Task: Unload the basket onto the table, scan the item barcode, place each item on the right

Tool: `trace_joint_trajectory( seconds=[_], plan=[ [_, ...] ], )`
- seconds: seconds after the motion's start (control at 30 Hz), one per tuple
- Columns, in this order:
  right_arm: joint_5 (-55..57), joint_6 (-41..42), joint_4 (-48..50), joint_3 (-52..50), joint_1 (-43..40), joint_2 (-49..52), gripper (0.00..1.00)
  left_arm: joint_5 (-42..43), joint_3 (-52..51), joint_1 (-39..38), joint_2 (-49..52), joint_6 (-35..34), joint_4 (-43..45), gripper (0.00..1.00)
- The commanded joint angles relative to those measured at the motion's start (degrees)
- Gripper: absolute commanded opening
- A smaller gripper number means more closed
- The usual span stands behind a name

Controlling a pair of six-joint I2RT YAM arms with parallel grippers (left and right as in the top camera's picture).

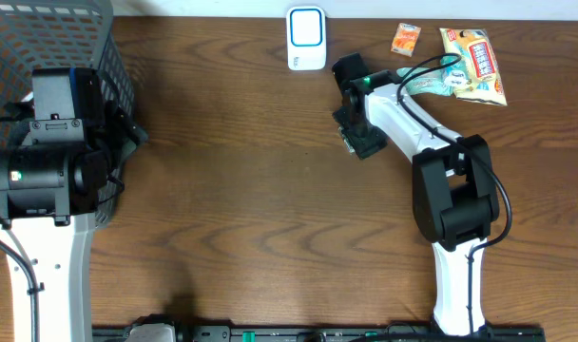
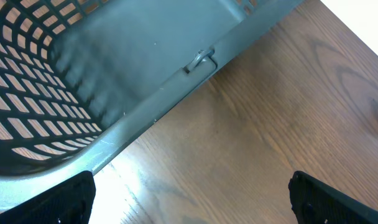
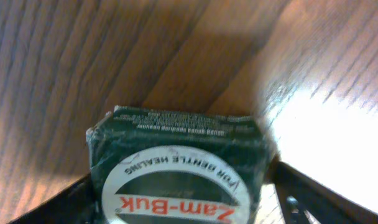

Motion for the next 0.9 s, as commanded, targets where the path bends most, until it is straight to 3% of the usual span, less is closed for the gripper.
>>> trace_joint_trajectory(
  seconds=[0.0, 0.23, 0.47, 0.87],
  plan=[
    [-0.3, -6.7, -1.2, -1.9, -2.0, 0.9, 0.82, -0.6, 0.3, 0.4, 0.0, -0.3, -0.2, 0.98],
    [-6.6, -14.9, -1.8, -1.9, -4.7, 0.9, 0.61, -0.6, 0.3, 0.4, 0.0, -0.3, -0.2, 0.98],
    [-9.3, -18.1, -2.0, -1.9, -5.2, 0.9, 0.62, -0.6, 0.3, 0.4, 0.0, -0.3, -0.2, 0.98],
    [-10.8, -31.7, -1.7, -0.9, -5.0, -2.0, 0.59, -0.6, 0.3, 0.4, 0.0, -0.3, -0.2, 0.98]
  ],
)
